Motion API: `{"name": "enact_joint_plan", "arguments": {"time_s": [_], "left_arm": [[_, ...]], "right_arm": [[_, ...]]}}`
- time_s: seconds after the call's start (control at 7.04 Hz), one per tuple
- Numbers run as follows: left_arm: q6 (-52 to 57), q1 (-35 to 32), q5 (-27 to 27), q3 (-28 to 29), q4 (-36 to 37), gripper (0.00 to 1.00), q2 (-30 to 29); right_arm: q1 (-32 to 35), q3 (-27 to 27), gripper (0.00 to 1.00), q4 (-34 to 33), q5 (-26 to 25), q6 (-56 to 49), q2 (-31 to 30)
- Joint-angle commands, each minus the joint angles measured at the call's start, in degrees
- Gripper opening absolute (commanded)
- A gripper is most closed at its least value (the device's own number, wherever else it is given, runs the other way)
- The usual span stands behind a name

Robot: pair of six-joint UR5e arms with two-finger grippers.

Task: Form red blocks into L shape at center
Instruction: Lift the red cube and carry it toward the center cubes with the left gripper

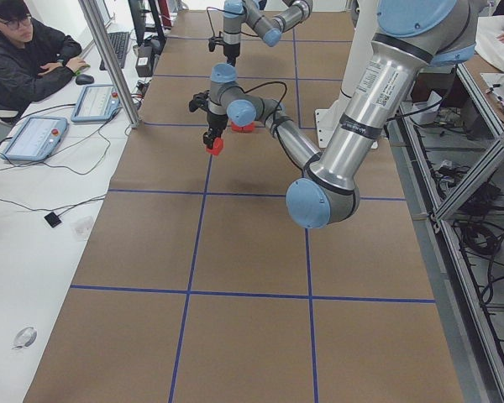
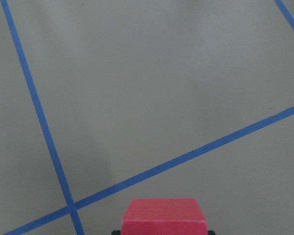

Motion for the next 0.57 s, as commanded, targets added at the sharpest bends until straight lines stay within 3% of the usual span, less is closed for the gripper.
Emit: {"name": "enact_joint_plan", "arguments": {"time_s": [0.0,0.28,0.43], "left_arm": [[3.85,3.20,2.53,0.56,0.08,0.00,-0.78],[18.25,3.64,4.66,0.74,-0.01,0.00,-1.30],[18.65,5.12,4.31,1.26,-0.01,0.00,-2.52]], "right_arm": [[0.00,-0.07,0.99,0.05,0.00,0.03,-0.02],[0.70,-0.07,0.99,0.05,0.09,-0.06,-0.02],[0.88,-0.07,0.99,0.05,0.09,-0.06,-0.28]]}}
